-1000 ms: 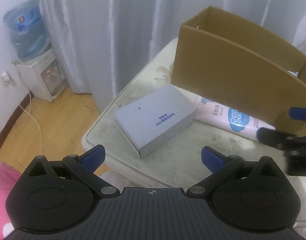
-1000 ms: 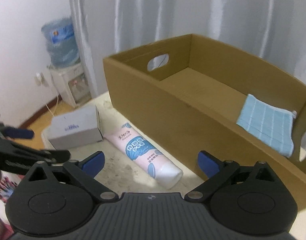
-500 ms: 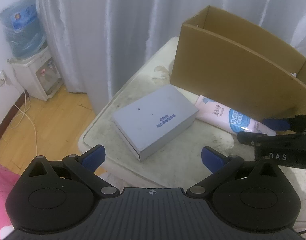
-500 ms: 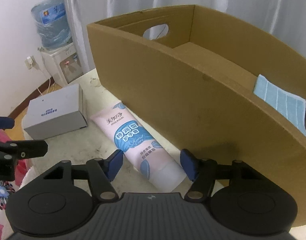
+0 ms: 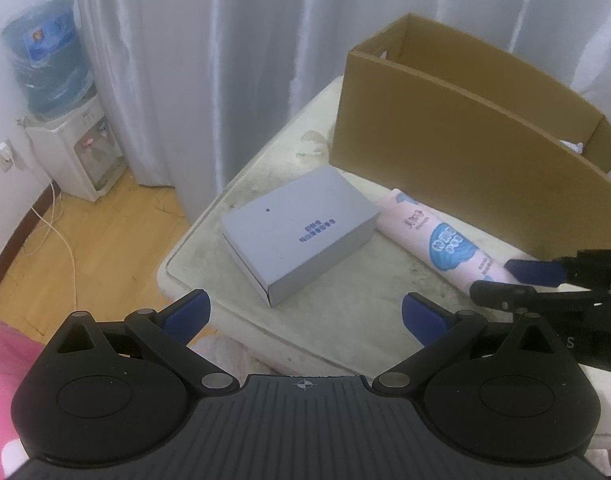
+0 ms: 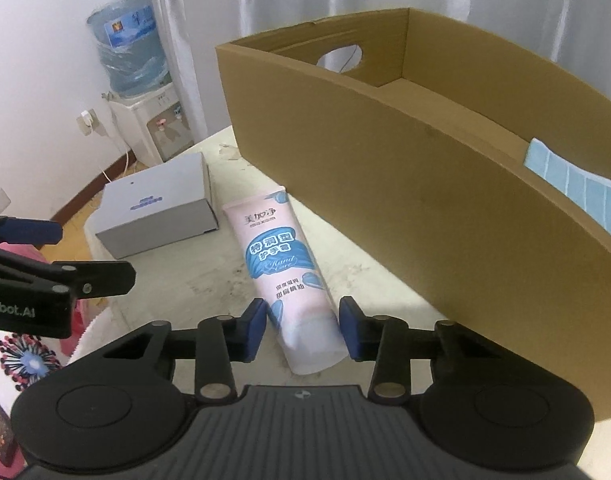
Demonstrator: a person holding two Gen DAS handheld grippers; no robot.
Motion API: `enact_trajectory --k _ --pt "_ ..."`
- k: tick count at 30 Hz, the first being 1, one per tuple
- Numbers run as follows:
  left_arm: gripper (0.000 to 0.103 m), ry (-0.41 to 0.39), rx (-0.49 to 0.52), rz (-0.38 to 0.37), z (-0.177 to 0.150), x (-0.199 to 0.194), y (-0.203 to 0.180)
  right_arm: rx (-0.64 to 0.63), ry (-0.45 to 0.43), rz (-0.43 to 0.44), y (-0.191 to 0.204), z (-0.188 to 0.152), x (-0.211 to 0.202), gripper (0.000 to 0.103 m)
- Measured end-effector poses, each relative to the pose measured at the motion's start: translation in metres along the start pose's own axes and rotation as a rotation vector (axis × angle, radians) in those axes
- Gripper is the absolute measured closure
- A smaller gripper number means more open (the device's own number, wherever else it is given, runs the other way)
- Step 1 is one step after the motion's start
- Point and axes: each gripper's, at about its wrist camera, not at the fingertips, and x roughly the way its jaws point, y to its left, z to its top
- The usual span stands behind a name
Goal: Organize objects
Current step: 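Move the right gripper toward the pink-and-blue hand-cream tube on the table, then close the right gripper on the hand-cream tube's cap end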
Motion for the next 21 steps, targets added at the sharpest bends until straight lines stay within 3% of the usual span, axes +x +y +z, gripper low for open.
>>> enact_trajectory --k 12,14,16,21 --pt "0.0 -0.008 0.025 -0.025 -0.01 -0.011 -0.014 0.054 0.01 0.032 -0.012 -0.017 -0.019 0.065" --pt "0.0 -0.006 0.028 -0.033 -0.012 -0.012 -0.015 0.045 0.002 0.033 -0.013 -0.016 -0.021 0.062" --pt "0.0 -0.003 0.027 -0.039 -0.013 -0.011 -0.015 0.029 -0.01 0.018 -0.012 -0.013 -0.022 0.051" --pt "0.0 0.002 0.014 -0.046 -0.014 -0.009 -0.013 -0.024 -0.006 0.03 -0.006 -0.001 -0.008 0.048"
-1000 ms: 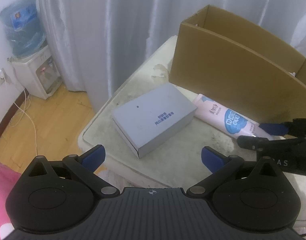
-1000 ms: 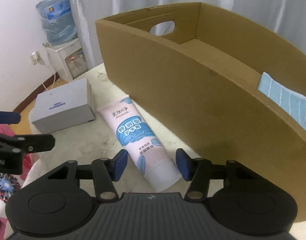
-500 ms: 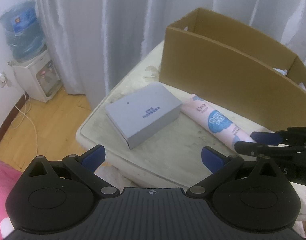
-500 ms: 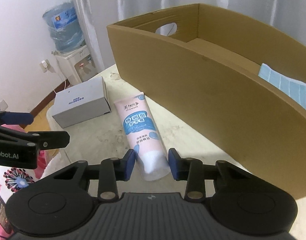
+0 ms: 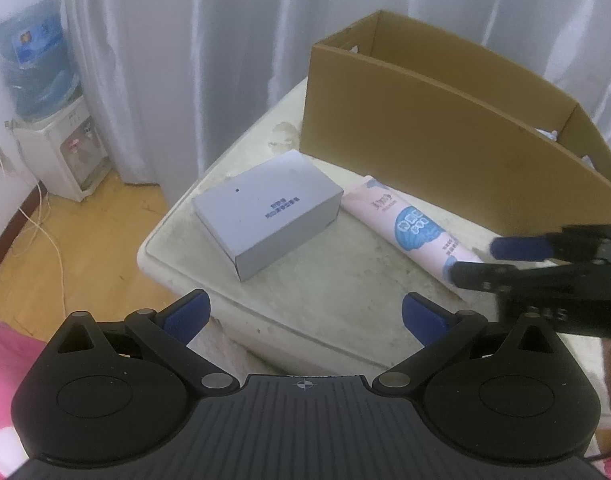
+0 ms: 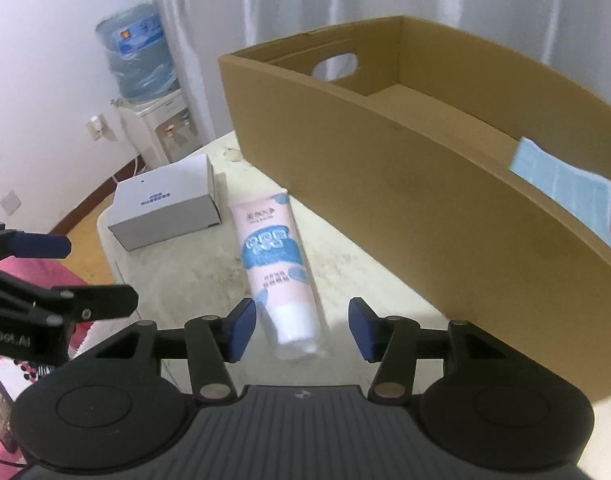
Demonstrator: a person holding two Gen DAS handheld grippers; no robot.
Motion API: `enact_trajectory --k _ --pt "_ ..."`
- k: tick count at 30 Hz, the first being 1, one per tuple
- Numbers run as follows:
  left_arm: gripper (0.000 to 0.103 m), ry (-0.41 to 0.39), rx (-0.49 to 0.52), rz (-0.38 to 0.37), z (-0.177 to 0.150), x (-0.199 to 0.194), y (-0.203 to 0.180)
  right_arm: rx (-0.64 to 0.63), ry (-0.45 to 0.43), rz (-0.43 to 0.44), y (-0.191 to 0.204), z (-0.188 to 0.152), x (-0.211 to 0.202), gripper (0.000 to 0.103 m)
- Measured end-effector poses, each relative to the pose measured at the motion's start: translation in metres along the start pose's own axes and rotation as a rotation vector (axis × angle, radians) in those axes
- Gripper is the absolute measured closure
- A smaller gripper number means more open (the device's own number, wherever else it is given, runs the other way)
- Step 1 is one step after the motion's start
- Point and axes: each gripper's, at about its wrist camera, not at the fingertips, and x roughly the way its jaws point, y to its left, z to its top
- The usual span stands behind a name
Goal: Organize objects
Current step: 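Close the right gripper on the hand-cream tube's cap end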
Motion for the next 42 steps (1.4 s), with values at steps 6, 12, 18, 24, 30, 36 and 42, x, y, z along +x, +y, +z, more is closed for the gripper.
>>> enact_trajectory --k 6,12,18,24,30,36,42 --pt "0.0 0.003 -0.012 0.005 0.0 0.001 0.006 -0.012 0.038 0.025 0.006 0.007 0.028 0.058" --pt "0.0 0.01 -0.031 0.008 0.003 0.004 0.016 0.014 0.041 0.046 0.008 0.005 0.026 0.06" --pt "0.0 0.005 -0.03 0.003 0.002 0.0 0.015 0.054 0.047 0.044 0.006 -0.006 0.015 0.062" --pt "0.0 0.003 -0.01 -0.009 -0.002 -0.005 0.007 0.104 0.058 0.021 -0.003 -0.022 0.0 0.063" --pt "0.0 -0.003 0.009 -0.022 -0.005 -0.01 -0.002 0.163 0.073 0.014 -0.012 -0.041 -0.018 0.063" --pt "0.0 0.0 0.033 -0.031 -0.008 -0.01 -0.011 0.226 0.074 0.034 -0.017 -0.049 -0.024 0.062" --pt "0.0 -0.003 0.033 -0.034 -0.009 -0.011 -0.011 0.267 0.073 0.059 -0.022 -0.051 -0.025 0.061"
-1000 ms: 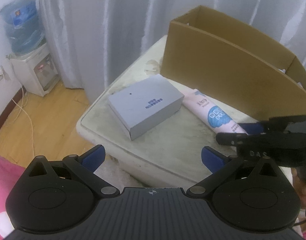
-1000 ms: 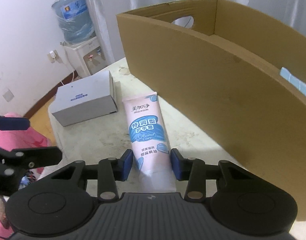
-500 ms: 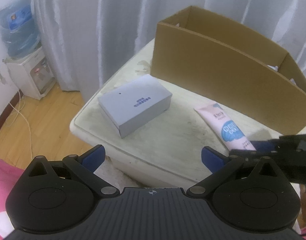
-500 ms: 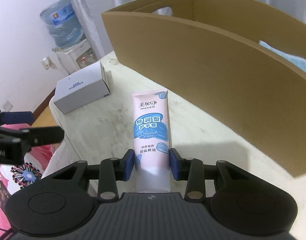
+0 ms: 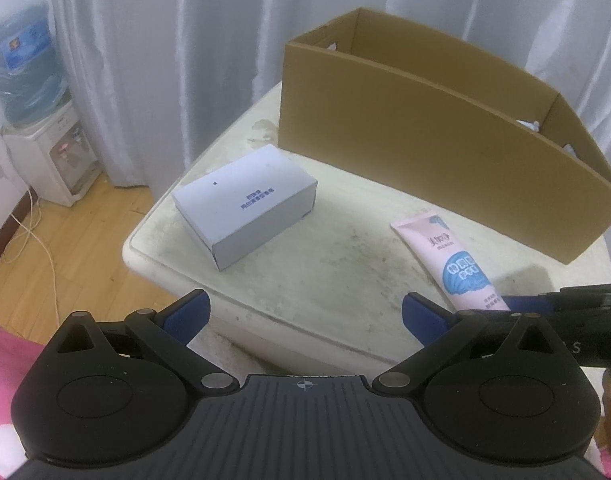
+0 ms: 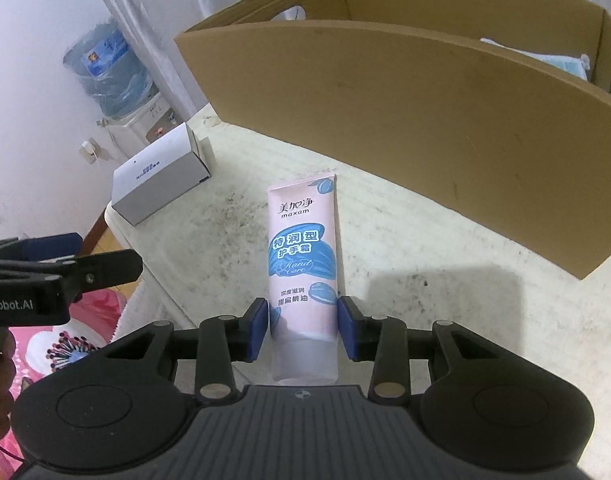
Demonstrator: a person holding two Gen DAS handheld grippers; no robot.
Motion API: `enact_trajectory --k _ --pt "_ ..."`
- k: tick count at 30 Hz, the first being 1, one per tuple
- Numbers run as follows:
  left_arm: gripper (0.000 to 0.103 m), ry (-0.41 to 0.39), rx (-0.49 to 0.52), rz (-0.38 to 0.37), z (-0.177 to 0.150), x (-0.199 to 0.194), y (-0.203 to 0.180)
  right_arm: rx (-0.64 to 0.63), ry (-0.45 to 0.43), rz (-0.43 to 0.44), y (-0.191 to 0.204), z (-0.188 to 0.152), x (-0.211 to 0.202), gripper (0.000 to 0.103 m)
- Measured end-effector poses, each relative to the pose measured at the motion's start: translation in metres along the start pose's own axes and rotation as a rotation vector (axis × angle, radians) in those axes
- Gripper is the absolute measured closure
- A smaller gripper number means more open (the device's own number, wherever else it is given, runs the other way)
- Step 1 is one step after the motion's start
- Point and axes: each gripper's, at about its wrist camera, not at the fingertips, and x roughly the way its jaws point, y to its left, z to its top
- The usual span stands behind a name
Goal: Organize objects
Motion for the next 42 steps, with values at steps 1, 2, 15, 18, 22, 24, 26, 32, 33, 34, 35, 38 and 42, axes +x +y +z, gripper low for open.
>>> enact_trajectory --k 1,2,15,18,22,24,26,32,33,34,35,38,42 --pt "0.0 0.0 0.0 -0.002 0.0 0.0 0.0 0.006 0.0 0.003 -0.001 0.0 0.0 0.061" --pt "0.0 0.0 0.0 -0.002 0.0 0.0 0.0 0.012 0.001 0.008 -0.001 0.0 -0.001 0.061" --pt "0.0 0.001 0.003 -0.011 0.0 0.0 -0.004 0.067 0.028 0.144 0.007 -0.008 0.001 0.055" --pt "0.0 -0.002 0.002 -0.013 -0.001 0.0 -0.006 0.093 0.029 0.151 0.001 -0.008 -0.001 0.051" --pt "0.0 -0.009 -0.003 -0.029 -0.001 0.001 -0.005 0.145 0.019 0.141 -0.013 -0.01 -0.008 0.039" --pt "0.0 -0.012 -0.002 -0.042 0.0 0.002 -0.006 0.178 0.013 0.142 -0.021 -0.01 -0.011 0.037" --pt "0.0 -0.019 0.0 -0.047 0.0 0.002 -0.007 0.206 0.006 0.141 -0.026 -0.011 -0.012 0.037" --pt "0.0 -0.013 0.019 -0.058 0.005 0.003 -0.014 0.274 -0.01 0.174 -0.037 -0.012 -0.011 0.029" --pt "0.0 -0.013 0.02 -0.056 0.006 0.003 -0.015 0.278 -0.012 0.179 -0.038 -0.012 -0.011 0.027" --pt "0.0 -0.012 0.023 -0.054 0.006 0.004 -0.017 0.279 -0.014 0.181 -0.038 -0.012 -0.011 0.023" --pt "0.0 -0.014 0.027 -0.05 0.007 0.004 -0.018 0.282 -0.016 0.184 -0.038 -0.012 -0.011 0.021" --pt "0.0 -0.029 0.054 -0.035 0.006 0.002 -0.021 0.299 -0.019 0.196 -0.038 -0.012 -0.009 0.002" --pt "0.0 -0.048 0.107 -0.005 0.005 0.001 -0.029 0.312 -0.021 0.198 -0.04 -0.012 -0.01 0.0"
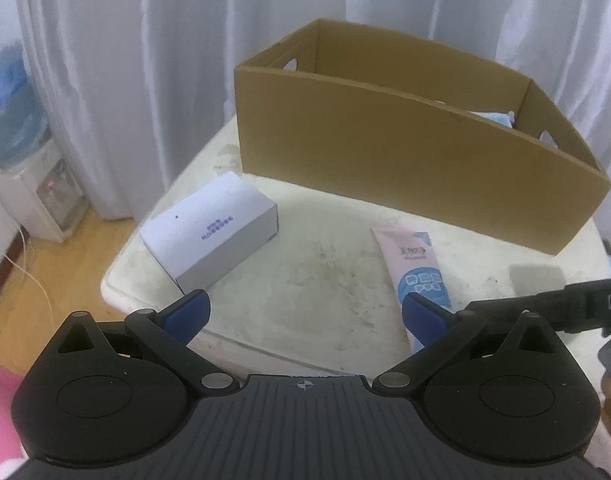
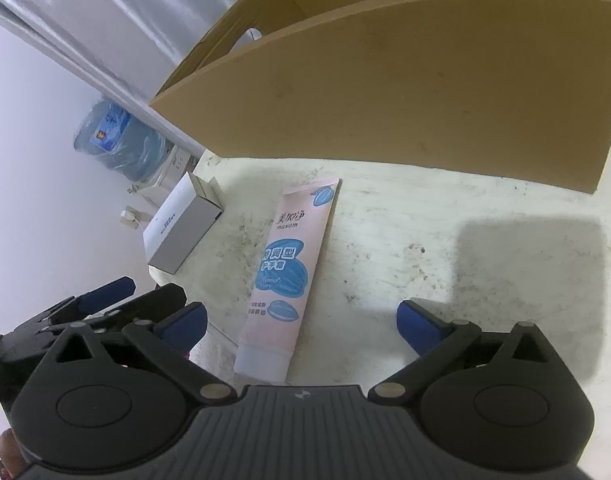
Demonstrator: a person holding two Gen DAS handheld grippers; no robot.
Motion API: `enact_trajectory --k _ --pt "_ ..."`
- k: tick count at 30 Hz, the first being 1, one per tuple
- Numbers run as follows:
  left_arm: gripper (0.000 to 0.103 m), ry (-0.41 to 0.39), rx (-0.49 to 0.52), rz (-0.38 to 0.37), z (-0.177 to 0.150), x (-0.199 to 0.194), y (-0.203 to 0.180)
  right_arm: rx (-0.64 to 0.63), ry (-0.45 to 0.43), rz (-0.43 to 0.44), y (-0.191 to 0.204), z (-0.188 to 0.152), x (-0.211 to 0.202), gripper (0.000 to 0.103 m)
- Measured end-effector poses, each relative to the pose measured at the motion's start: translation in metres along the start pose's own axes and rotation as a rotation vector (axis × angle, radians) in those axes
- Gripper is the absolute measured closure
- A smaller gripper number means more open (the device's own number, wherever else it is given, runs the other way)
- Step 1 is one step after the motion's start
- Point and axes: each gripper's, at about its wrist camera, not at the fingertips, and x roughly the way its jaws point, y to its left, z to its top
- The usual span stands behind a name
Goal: Organize objects
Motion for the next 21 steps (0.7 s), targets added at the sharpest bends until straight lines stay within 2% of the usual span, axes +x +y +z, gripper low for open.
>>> enact_trajectory --k 9,21 --pt "0.001 -0.025 0.032 0.019 0.0 0.002 -0.009 0.001 -0.01 -0.021 0.003 0.0 0.0 0.0" --pt "0.001 0.022 0.016 0.054 -0.002 0.012 -0.006 -0.039 -0.017 -0.057 0.009 -0.002 0.002 0.0"
